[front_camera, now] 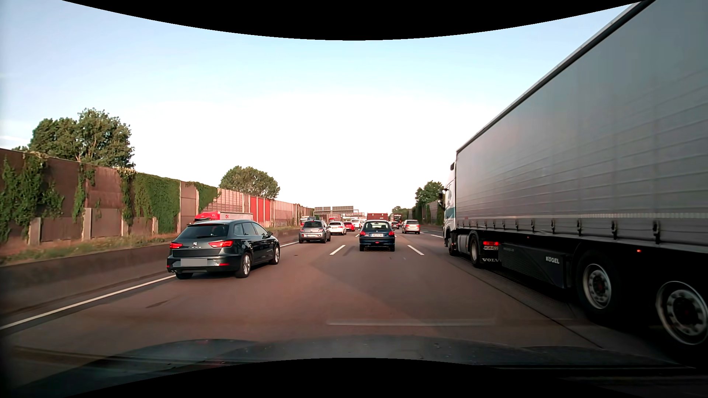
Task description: Follow the waypoints while adhering to traffic rules and regulations
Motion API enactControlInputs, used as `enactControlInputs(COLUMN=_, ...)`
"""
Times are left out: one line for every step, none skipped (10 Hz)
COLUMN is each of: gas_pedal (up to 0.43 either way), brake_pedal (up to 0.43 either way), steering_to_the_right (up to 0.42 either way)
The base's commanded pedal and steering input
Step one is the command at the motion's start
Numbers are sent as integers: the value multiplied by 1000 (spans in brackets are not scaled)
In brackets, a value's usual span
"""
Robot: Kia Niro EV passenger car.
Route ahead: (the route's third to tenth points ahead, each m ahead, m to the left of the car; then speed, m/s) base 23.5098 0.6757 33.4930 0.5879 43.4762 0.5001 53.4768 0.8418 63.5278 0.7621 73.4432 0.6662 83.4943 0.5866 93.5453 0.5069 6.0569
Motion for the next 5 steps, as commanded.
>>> enactControlInputs(gas_pedal=110, brake_pedal=0, steering_to_the_right=0)
enactControlInputs(gas_pedal=110, brake_pedal=0, steering_to_the_right=0)
enactControlInputs(gas_pedal=110, brake_pedal=0, steering_to_the_right=0)
enactControlInputs(gas_pedal=110, brake_pedal=0, steering_to_the_right=0)
enactControlInputs(gas_pedal=110, brake_pedal=0, steering_to_the_right=0)
